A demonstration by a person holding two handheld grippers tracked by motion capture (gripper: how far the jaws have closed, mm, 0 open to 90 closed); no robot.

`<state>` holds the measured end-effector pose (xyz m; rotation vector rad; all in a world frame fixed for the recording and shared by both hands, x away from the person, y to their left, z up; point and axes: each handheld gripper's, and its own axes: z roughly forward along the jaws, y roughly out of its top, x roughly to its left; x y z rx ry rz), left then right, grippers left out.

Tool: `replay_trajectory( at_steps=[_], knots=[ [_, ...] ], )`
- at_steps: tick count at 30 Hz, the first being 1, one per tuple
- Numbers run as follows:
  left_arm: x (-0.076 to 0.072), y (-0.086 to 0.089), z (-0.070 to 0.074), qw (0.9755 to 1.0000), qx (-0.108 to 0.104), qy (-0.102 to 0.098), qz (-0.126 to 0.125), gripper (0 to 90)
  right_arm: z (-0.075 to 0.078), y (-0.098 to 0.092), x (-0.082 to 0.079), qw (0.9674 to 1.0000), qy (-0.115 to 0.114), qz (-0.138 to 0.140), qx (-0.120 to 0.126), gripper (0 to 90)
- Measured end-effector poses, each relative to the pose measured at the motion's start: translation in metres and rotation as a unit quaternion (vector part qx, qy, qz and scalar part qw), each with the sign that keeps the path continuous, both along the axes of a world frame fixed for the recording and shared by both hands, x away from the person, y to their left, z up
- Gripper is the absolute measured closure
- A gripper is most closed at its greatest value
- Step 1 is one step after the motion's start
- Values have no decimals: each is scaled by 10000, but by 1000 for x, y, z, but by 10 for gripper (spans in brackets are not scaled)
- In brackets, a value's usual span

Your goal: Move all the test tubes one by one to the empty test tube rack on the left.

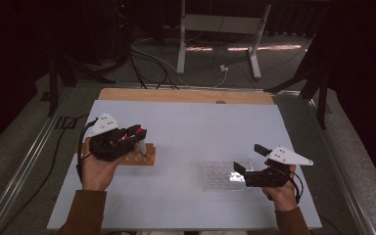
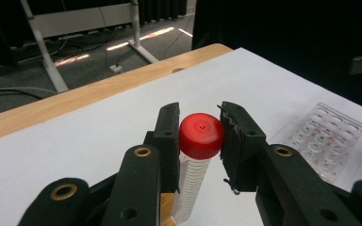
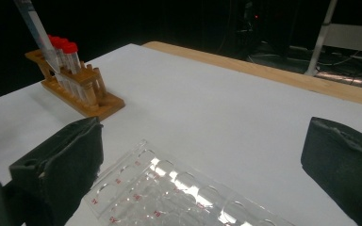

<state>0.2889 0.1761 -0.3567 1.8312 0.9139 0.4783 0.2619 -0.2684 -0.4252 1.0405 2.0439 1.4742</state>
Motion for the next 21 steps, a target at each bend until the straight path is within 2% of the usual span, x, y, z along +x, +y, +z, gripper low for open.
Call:
replay_trajectory(
  at_steps=[6, 21],
  knots=[
    [0, 11, -1, 9999, 13, -20, 131, 708, 0, -1, 0, 10000, 5, -6, 9, 0],
    [-1, 33, -1, 9987, 240, -58, 442, 708, 0, -1, 0, 10000, 2, -14, 5, 0]
  ],
)
